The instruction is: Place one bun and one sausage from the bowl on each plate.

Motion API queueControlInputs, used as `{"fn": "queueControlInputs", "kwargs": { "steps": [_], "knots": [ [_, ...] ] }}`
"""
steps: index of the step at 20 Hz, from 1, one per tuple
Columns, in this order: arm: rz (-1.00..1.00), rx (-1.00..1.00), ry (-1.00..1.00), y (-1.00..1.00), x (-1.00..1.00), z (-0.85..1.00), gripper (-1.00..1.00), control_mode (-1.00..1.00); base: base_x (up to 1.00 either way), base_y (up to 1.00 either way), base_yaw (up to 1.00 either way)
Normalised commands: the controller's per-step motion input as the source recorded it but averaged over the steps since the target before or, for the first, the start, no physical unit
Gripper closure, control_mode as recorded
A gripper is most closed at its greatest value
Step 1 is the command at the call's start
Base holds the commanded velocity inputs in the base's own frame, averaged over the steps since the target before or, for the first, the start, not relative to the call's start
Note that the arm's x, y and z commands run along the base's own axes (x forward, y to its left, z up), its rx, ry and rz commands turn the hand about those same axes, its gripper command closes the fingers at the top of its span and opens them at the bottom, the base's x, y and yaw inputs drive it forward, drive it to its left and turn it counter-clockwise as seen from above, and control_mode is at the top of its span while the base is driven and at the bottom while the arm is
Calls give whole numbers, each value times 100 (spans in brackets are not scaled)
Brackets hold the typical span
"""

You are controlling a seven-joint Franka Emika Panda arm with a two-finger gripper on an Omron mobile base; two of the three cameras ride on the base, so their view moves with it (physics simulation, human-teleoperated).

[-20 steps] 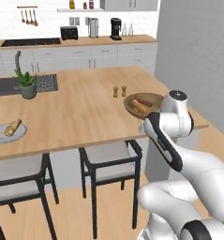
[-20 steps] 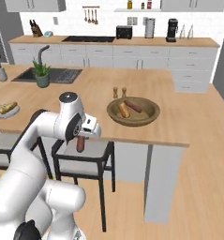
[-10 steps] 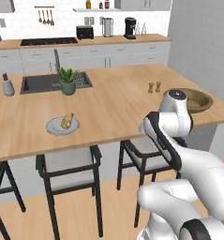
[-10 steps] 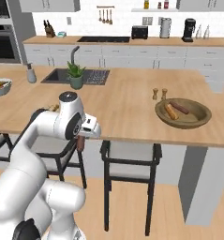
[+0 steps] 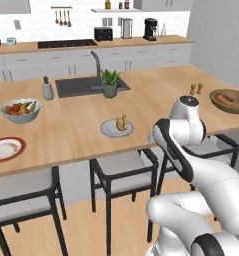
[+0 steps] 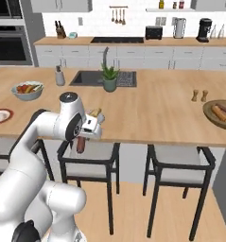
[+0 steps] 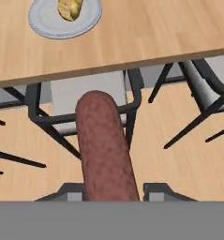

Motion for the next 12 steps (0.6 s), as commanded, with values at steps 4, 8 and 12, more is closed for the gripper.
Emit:
{"fn": "queueControlInputs", "kwargs": {
  "steps": [4,8,12],
  "knots": [
    [0,0,0,0,0,0,100,100,77,77,0],
    [0,0,0,0,0,0,100,100,75,23,0],
    [0,0,0,24,51,0,100,-100,13,9,0]
  ]
}}
